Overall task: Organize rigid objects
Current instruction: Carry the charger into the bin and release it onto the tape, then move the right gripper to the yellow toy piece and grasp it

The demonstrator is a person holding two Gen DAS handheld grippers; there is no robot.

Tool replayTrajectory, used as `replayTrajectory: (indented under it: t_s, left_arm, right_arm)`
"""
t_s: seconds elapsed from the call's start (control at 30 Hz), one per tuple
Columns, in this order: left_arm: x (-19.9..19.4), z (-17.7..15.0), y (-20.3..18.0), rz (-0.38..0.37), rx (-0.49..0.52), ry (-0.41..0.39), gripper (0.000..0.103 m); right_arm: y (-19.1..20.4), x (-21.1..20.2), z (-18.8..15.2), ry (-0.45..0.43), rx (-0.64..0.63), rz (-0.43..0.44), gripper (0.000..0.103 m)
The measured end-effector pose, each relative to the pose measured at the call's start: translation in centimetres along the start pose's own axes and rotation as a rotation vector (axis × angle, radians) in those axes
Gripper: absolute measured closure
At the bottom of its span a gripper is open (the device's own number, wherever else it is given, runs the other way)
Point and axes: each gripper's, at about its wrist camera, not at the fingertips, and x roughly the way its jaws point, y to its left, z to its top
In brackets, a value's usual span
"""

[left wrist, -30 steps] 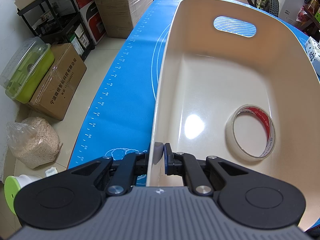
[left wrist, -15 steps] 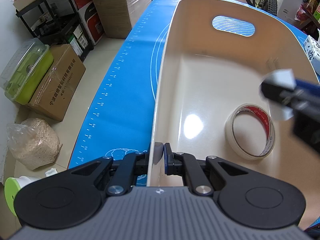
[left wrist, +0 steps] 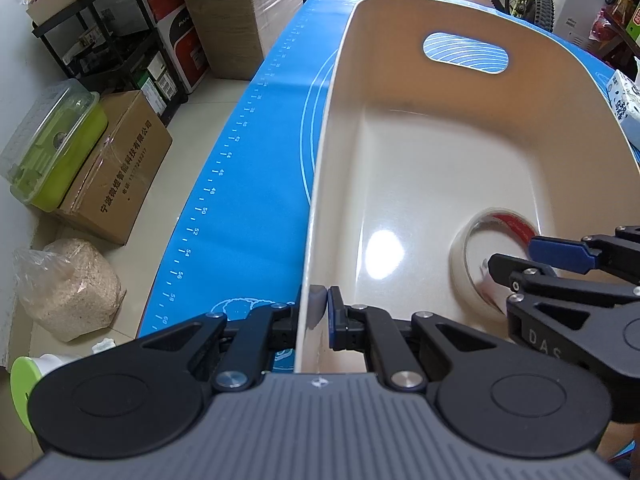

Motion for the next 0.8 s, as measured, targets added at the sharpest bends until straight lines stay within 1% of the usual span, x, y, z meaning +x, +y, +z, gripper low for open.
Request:
replayTrajectory:
  t_s: [0.1, 0.23, 0.3, 0.37, 0.47, 0.53, 0.63, 0.7, 0.8]
  left_arm:
    - [-0.2, 0.0, 0.0, -0.002, 0.000, -0.001, 0.093]
    - [-0.3, 0.0, 0.0, -0.002, -0.002, -0.001, 0.093]
    - [-0.4, 0.0, 0.0, -0.002, -0.002, -0.001, 0.093]
    - [-0.3, 0.0, 0.0, -0.002, -0.003, 0.000, 0.093]
    - [-0.3, 0.0, 0.0, -0.002, -0.003, 0.000, 0.093]
    - [-0.2, -0.1, 0.0, -0.001, -0.002, 0.000, 0.093]
    - [-0.1, -0.1, 0.0, -0.001, -0.004, 0.001, 0.093]
    - [-0.1, -0.1, 0.0, -0.001, -0.004, 0.001, 0.093]
    - [-0.1, -0.1, 0.0, -0.001, -0.006, 0.002, 0.093]
  right_arm:
    - [-0.3, -0.8, -0.2, -0.030, 0.008, 0.041, 0.044]
    - [-1.1, -3.1, -0.5, -0.102, 0.027, 0.085, 0.040]
    - [-2.0, -4.9, -0.7, -0.149, 0.058, 0.092, 0.027]
    - [-3.2, -6.6, -0.9, -0.203, 0.096, 0.092, 0.026]
    - [-5.4, -8.5, -1.3, -0.251, 0.160, 0.090, 0.026]
    - [-6.8, -9.5, -1.7, -0.271, 0.188, 0.075, 0.024]
    - [-9.1, -10.3, -2.6, -0.278, 0.220, 0.033, 0.017]
    - [-10.8, -10.6, -3.7, -0.274, 0.238, -0.013, 0.009]
    - [-13.1, -9.7, -4.7, -0.238, 0.265, -0.087, 0.007]
